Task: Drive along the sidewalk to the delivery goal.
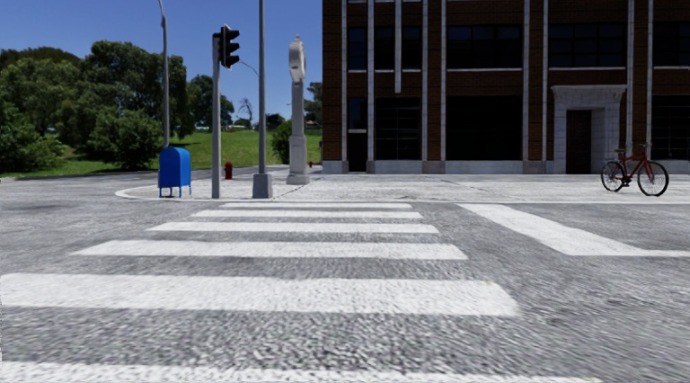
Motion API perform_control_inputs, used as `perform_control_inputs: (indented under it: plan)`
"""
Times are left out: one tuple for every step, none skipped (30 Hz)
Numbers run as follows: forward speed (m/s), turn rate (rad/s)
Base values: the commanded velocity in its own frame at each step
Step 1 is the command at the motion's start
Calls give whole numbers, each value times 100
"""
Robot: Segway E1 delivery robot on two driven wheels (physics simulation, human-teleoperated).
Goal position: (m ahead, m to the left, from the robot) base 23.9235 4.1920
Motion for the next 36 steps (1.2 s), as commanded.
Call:
perform_control_inputs:
  plan:
    - [200, 0]
    - [200, 0]
    - [200, 0]
    - [200, 0]
    - [200, 0]
    - [200, 0]
    - [200, 0]
    - [200, 0]
    - [200, 0]
    - [200, 0]
    - [200, 0]
    - [200, 0]
    - [200, 0]
    - [200, 0]
    - [200, 0]
    - [200, 0]
    - [200, 0]
    - [200, 0]
    - [200, 0]
    - [200, 0]
    - [200, 0]
    - [200, 0]
    - [200, 0]
    - [200, 0]
    - [200, 0]
    - [200, 0]
    - [200, 0]
    - [200, 0]
    - [200, 0]
    - [200, 0]
    - [200, 0]
    - [200, 0]
    - [200, 0]
    - [200, 0]
    - [200, 0]
    - [200, 0]
